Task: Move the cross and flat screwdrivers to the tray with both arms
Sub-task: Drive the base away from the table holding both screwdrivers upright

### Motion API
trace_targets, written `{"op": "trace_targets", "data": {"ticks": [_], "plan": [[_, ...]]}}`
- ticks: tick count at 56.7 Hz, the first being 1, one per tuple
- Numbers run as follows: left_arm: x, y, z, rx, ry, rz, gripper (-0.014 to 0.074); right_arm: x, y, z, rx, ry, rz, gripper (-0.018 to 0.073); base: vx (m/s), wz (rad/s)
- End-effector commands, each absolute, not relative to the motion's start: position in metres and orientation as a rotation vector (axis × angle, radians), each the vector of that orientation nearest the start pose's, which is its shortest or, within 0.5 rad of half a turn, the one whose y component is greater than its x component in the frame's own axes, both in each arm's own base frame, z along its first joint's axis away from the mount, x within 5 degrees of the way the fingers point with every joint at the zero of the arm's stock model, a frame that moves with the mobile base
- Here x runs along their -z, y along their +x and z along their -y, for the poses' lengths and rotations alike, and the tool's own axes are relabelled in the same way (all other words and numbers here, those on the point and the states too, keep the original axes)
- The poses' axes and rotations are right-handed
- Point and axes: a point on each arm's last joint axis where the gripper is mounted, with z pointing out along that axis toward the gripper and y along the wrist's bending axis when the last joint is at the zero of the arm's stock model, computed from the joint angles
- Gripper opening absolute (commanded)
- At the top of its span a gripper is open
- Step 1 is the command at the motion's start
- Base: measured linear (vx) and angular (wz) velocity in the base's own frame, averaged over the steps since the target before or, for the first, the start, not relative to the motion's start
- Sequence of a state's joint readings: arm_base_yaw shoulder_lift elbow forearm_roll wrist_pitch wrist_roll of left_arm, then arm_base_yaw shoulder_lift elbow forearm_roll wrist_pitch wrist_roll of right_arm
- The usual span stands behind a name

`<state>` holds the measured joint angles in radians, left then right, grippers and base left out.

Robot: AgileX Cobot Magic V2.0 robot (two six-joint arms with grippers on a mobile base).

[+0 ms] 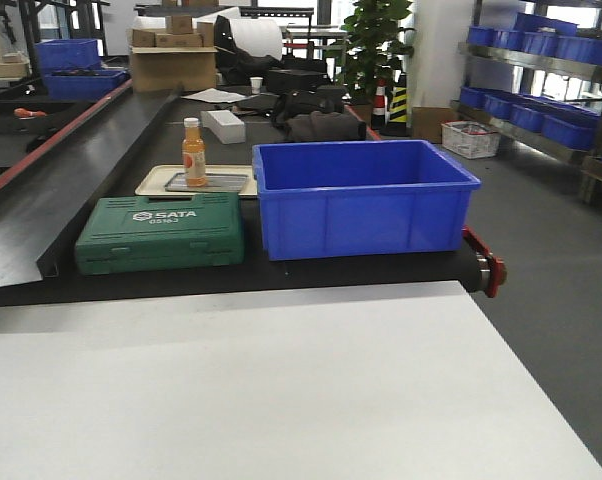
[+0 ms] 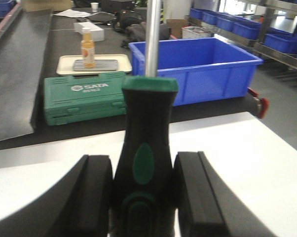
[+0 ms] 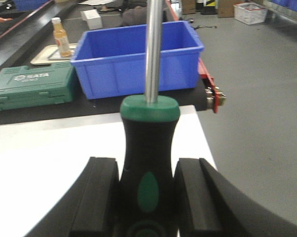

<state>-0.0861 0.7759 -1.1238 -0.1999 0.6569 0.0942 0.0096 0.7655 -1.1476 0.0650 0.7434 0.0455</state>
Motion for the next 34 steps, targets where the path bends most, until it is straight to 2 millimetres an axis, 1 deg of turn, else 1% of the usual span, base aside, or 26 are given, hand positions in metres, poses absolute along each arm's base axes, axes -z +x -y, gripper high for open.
{"op": "trace_targets", "data": {"ticks": [1,34], "plan": [[-0.4715,0.1276,0.0224,0.235,0.089,-1.664,0.0000,-0.4717,0.1223,-0.0045,-0.106,0.043,-1.721,-0.0008,-0.23,-0.34],[-0.4715,0.1276,0.0224,0.235,0.089,-1.664,0.0000,-0.4720,0.1215,-0.0045,-0.106,0.043,-1.719,-0.0008,-0.21,-0.48]]}}
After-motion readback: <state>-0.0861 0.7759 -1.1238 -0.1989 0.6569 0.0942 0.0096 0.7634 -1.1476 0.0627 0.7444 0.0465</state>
